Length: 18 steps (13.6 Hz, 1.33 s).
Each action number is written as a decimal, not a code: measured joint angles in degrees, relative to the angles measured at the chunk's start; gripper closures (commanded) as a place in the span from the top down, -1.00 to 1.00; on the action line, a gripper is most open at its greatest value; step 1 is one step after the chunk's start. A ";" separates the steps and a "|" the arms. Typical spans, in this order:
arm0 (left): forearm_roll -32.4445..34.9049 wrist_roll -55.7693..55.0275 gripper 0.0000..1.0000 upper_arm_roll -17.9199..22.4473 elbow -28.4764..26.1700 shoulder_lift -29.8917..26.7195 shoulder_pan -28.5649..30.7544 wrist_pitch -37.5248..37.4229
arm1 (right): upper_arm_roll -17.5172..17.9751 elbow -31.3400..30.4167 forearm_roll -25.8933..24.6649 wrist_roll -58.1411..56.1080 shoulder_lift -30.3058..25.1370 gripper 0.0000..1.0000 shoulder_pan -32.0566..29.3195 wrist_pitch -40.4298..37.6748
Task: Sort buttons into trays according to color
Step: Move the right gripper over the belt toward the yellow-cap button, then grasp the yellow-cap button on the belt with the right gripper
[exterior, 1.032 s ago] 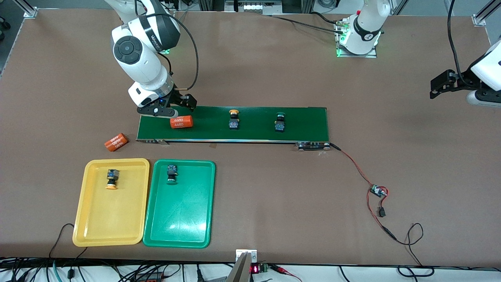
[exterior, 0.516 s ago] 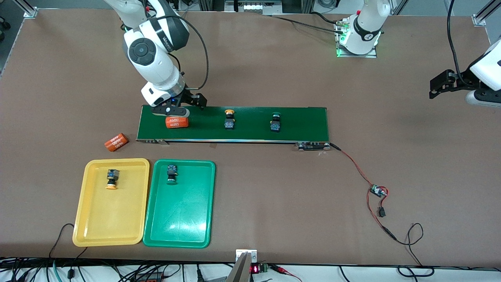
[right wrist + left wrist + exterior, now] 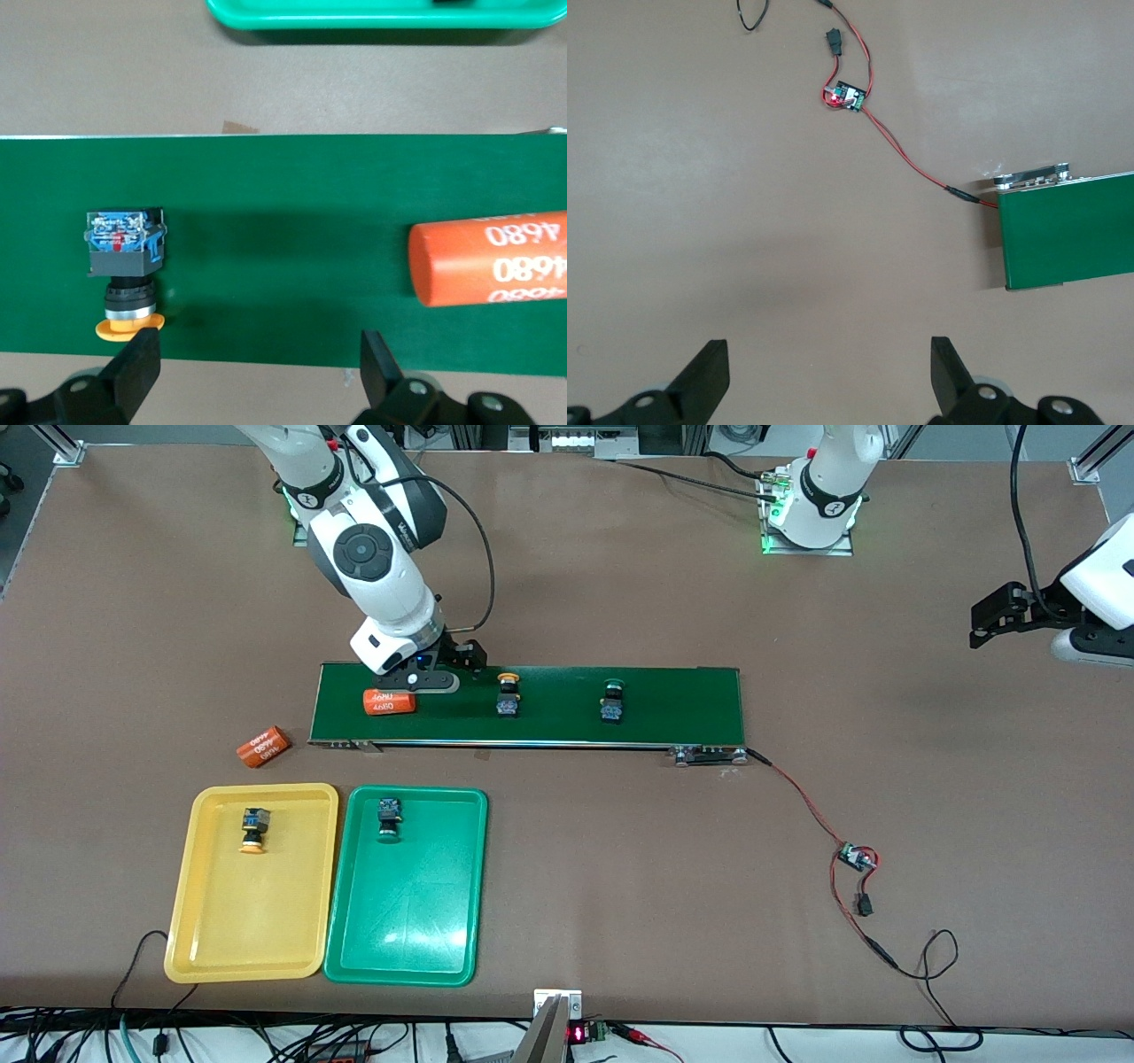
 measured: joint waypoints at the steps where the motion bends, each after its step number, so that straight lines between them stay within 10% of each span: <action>1: 0.00 -0.03 1.00 -0.24 0.00 0.00 -0.10 0.00 | 0.00 0.04 -0.22 0.00 0.27 1.00 0.15 0.00; 18: 0.00 -0.25 1.00 -0.41 0.18 0.00 -0.15 0.21 | -0.15 0.06 -3.64 0.16 2.15 1.00 0.18 -2.87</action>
